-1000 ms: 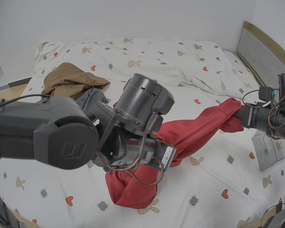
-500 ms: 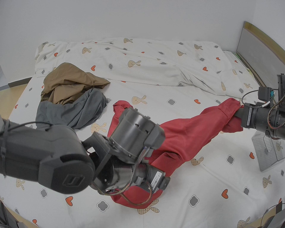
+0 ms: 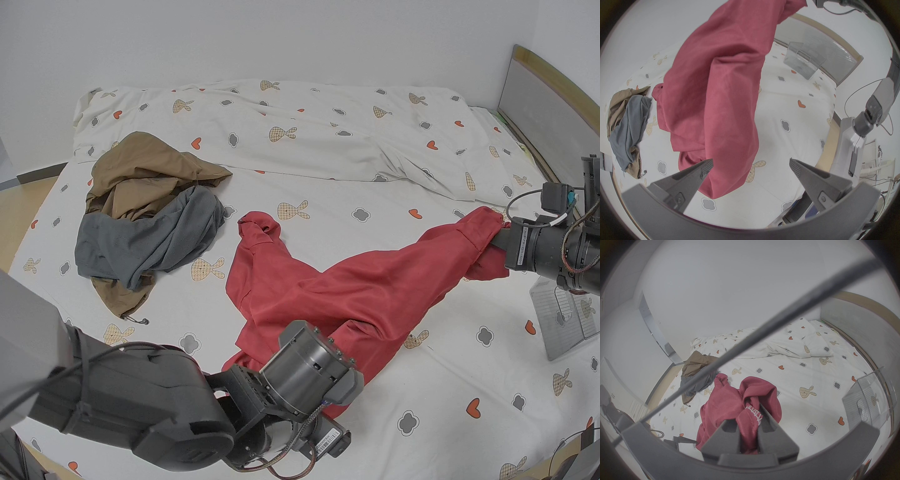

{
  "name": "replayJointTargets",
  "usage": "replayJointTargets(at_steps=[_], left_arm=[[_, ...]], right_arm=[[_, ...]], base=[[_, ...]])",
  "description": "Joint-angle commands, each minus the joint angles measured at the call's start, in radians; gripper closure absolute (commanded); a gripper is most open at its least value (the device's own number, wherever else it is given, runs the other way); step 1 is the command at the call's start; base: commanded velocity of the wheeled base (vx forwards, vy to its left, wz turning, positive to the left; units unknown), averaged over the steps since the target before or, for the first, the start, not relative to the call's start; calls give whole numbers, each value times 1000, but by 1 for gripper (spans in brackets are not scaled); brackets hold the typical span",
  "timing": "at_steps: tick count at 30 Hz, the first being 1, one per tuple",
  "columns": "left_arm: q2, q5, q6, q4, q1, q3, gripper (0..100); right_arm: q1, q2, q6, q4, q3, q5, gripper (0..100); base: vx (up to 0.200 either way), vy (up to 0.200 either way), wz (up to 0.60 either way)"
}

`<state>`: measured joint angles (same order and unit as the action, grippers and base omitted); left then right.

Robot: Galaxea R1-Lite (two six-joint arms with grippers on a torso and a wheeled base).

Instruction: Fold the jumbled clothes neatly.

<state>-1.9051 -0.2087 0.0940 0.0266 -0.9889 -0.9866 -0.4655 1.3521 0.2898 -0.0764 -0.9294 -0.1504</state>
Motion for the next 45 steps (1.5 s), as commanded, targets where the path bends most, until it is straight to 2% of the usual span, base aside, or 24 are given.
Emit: replayJointTargets(at_steps=[1,19,20,26,34,39,42,43,45], left_arm=[[-45,-1,0,-1,10,8,0],[-172,-87,1,-66,26,-44,0],[-170,-90,1,-66,29,-46,100],[-169,-143,3,-97,47,-47,100],[-146,-149,3,-109,50,-41,100],[-61,-152,7,-108,50,-32,100],[146,-184,9,-103,50,-12,100],[146,-184,9,-103,50,-12,100],[321,-219,3,-97,50,-27,100]], right_arm=[[-1,-4,0,0,1,0,100],[4,-25,2,3,4,-1,100],[4,-27,2,3,4,-1,100],[-1,-50,15,4,18,-1,100],[8,-73,17,4,26,-1,100],[15,-103,19,7,27,-6,100],[41,-163,19,7,53,-8,100],[41,-163,19,7,53,-8,100],[44,-231,19,9,76,-11,100]], base=[[0,0,0],[0,0,0],[0,0,0],[0,0,0],[0,0,0],[0,0,0],[0,0,0],[0,0,0],[0,0,0]])
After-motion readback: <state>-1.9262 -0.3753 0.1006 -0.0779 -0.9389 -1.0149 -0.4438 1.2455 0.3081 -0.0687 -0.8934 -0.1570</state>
